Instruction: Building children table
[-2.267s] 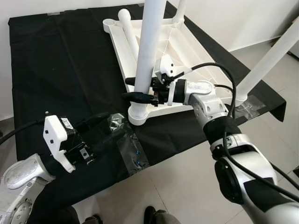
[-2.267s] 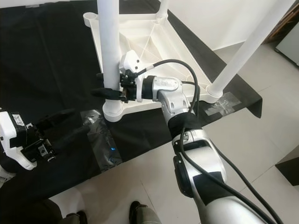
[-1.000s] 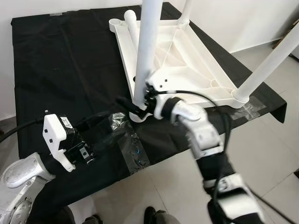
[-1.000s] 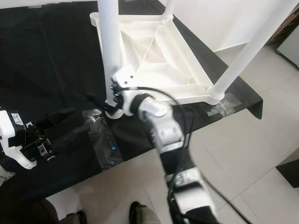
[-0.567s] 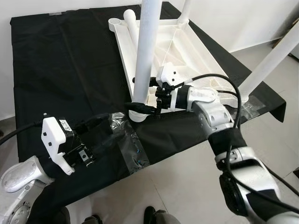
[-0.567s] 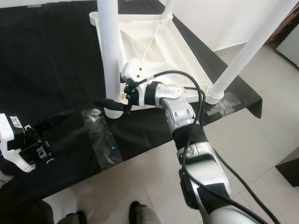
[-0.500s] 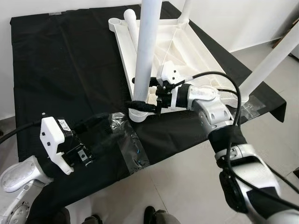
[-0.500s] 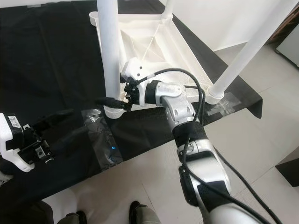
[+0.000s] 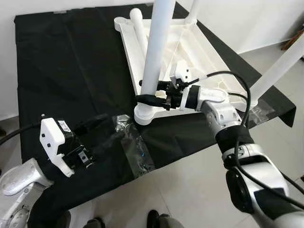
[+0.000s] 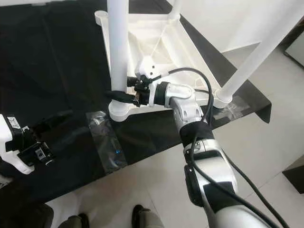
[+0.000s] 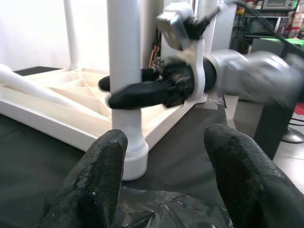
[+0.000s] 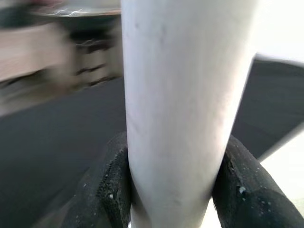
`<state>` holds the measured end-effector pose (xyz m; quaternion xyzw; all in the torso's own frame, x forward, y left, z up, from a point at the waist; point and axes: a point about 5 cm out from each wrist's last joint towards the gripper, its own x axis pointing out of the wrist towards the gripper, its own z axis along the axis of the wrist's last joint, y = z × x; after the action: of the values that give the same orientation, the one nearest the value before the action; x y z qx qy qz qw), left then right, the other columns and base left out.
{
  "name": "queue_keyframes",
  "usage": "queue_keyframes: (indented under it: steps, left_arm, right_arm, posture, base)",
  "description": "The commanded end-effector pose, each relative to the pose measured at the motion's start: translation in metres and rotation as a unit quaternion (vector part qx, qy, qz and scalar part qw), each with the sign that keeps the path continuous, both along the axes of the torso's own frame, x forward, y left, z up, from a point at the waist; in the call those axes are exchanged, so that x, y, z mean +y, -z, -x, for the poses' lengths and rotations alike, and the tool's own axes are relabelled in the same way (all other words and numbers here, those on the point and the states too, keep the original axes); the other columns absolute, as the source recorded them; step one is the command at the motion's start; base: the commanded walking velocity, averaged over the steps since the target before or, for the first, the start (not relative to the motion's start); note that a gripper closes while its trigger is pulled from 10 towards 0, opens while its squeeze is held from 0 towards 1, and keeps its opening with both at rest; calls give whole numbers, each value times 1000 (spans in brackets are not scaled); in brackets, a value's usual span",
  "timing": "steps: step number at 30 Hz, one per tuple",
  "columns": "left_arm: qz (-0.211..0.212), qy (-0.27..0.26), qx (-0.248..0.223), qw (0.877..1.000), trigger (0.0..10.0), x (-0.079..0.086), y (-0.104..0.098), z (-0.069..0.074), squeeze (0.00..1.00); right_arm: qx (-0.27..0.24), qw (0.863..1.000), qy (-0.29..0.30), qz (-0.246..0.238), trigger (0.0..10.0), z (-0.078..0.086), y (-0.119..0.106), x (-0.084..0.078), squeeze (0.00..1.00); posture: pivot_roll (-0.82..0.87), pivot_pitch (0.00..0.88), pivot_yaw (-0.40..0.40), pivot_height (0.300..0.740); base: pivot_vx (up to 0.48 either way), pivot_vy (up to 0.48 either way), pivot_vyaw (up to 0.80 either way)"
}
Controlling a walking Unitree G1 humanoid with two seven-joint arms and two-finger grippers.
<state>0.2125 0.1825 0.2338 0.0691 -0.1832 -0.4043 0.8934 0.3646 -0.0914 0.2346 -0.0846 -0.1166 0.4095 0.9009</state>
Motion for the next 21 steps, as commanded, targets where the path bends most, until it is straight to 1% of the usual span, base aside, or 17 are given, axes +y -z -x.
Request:
queue_keyframes:
  steps: [1,2,3,5,6,7,9,11,12,14,16,17,19,20,21]
  left_arm:
    - [-11,4,6,1000,10000,0,3,1,0]
    - [-11,4,7,1000,10000,0,4,0,0]
    - [-11,5,7,1000,10000,0,4,-1,0]
    - [-11,5,7,1000,10000,0,4,-1,0]
    - [-10,6,7,1000,10000,0,4,-2,0]
    - [-9,7,7,1000,10000,-1,4,-4,0]
    - [-10,7,5,1000,10000,-2,5,-8,0]
    - [-6,6,3,1000,10000,-3,5,-9,0]
    - [-7,3,4,1000,10000,-4,7,-9,0]
    - [-7,1,5,1000,10000,-5,8,-9,0]
    - [1,-7,10,1000,10000,-5,12,-10,0]
    - [5,-12,11,1000,10000,-6,14,-12,0]
    - [12,-21,11,1000,10000,-10,19,-16,0]
    - [12,-21,11,1000,10000,-10,19,-16,0]
    - [28,-29,16,999,10000,-14,27,-19,0]
  right_arm:
    - [43,966,253,36,0,-1,37,-34,0]
    - [79,955,286,15,0,18,53,-29,0]
    - [101,951,291,5,0,32,62,-24,0]
    - [101,951,291,5,0,32,62,-24,0]
    - [117,964,239,5,0,43,67,-11,0]
    - [113,971,211,14,0,47,68,-6,0]
    - [102,976,190,32,0,43,65,-4,0]
    - [98,977,189,33,0,39,63,-4,0]
    - [94,976,192,36,10000,35,60,-4,0]
    - [91,976,197,37,10000,33,58,-5,0]
    - [71,981,181,15,10000,25,44,-6,0]
    - [64,985,158,-2,10000,21,36,-6,1000]
    - [54,989,138,-25,10000,24,18,-3,1000]
    - [54,989,138,-25,10000,24,18,-3,1000]
    - [28,994,101,-40,10000,22,-2,-6,1000]
  posture:
    - [81,298,-141,740]
    - [86,297,-129,740]
    - [87,296,-126,740]
    - [87,296,-126,740]
    - [68,283,-112,740]
    - [66,275,-112,740]
    - [73,269,-124,740]
    - [73,269,-124,740]
    - [74,269,-118,740]
    - [74,269,-118,740]
    - [75,269,-110,740]
    - [77,271,-108,740]
    - [81,269,-108,740]
    - [81,269,-108,740]
    - [78,268,-104,740]
  base:
    - [0,0,0]
    - [0,0,0]
    - [0,0,0]
    - [0,0,0]
    - [0,0,0]
    - [0,0,0]
    - [0,0,0]
    - [0,0,0]
    - [0,0,0]
    - [0,0,0]
    - [0,0,0]
    - [0,0,0]
    - [0,0,0]
    - [0,0,0]
    - [0,0,0]
